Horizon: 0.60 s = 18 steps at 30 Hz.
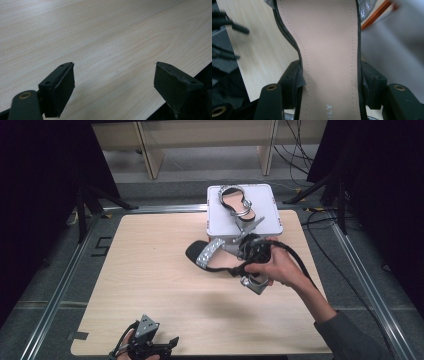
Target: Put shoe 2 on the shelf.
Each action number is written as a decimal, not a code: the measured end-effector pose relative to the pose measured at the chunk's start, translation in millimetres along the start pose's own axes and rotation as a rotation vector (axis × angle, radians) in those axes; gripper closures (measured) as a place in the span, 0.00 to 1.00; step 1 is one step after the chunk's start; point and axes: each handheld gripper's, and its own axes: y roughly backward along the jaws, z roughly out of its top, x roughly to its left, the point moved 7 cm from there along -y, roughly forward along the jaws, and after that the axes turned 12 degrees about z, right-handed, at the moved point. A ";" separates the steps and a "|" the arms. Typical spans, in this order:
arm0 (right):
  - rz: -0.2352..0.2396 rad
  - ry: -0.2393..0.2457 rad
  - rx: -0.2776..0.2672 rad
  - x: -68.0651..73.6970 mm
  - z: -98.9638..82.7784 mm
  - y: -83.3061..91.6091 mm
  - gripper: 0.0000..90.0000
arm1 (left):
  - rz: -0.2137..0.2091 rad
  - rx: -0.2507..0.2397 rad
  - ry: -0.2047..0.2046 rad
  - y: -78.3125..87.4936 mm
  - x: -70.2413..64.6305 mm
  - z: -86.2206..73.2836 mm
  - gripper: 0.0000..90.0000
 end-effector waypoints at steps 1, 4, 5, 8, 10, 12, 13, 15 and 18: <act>0.001 -0.005 -0.016 0.0 7.0 8.3 0.48 | 0.000 0.000 0.000 0.1 0.0 0.0 0.18; -0.026 0.019 -0.072 -7.0 30.6 35.2 0.48 | 0.000 0.001 0.000 0.2 0.2 0.0 0.18; -0.026 0.000 -0.090 -8.5 39.1 46.7 0.48 | 0.000 0.001 0.001 0.2 0.2 0.0 0.18; -0.052 -0.042 -0.135 -18.8 58.2 71.4 0.48 | -0.002 0.001 0.001 0.2 0.0 0.0 0.18; -0.099 -0.078 -0.162 -31.6 70.5 88.3 0.48 | -0.005 -0.004 -0.006 0.0 0.1 0.3 0.18; -0.150 -0.130 -0.175 -49.5 81.6 103.9 0.48 | -0.007 -0.003 -0.006 0.1 0.1 0.2 0.18; -0.150 -0.130 -0.175 -49.5 81.6 103.9 0.48 | -0.007 -0.003 -0.006 0.1 0.1 0.2 0.18; -0.204 -0.201 -0.178 -73.0 90.1 116.5 0.48 | -0.007 -0.004 -0.007 0.0 0.0 0.3 0.18; -0.246 -0.273 -0.181 -98.4 94.1 121.5 0.48 | 0.002 -0.009 -0.033 -0.7 2.3 1.0 0.18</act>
